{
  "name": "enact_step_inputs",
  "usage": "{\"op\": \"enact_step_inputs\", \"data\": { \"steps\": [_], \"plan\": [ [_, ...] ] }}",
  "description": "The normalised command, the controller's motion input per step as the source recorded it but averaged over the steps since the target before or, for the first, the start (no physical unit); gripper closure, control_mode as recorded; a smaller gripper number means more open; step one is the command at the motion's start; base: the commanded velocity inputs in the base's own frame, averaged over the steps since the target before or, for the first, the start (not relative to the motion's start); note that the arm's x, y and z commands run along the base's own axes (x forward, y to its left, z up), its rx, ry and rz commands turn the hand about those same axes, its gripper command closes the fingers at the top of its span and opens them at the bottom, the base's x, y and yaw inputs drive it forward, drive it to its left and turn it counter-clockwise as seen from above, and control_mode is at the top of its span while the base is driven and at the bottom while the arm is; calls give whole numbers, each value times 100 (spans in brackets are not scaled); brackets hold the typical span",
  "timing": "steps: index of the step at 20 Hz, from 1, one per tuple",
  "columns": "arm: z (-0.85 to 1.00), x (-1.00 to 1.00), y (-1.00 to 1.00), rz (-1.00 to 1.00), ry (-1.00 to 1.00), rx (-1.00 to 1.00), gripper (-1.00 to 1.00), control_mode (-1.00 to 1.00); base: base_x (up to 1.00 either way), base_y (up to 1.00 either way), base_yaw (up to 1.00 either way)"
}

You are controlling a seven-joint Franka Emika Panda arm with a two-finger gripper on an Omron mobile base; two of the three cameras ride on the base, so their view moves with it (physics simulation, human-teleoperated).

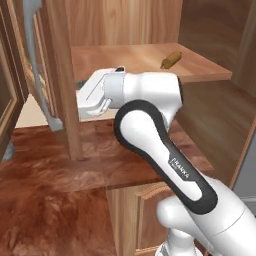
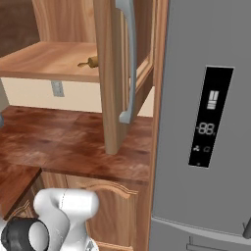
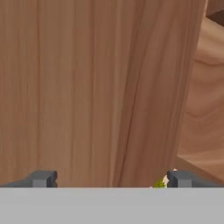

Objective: Open the cabinet, retrieve the rolling pin, and place it next to the meat on the cutting board to prepare for tenderizing.

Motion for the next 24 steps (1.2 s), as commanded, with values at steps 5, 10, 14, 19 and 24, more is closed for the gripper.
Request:
{"op": "enact_step_inputs", "data": {
  "steps": [5,10,14,19,24],
  "plan": [
    [-13,0,66,0,3,-11,-100,-100,0,0,0],
    [-6,-1,-3,0,2,-8,-100,-100,0,0,0],
    [0,-10,-28,-4,-7,-1,-100,-100,0,0,0],
    [13,-18,-47,-20,-3,-1,-100,-100,0,0,0],
    [28,-9,-63,-36,1,0,-100,-100,0,0,0]
  ]
}}
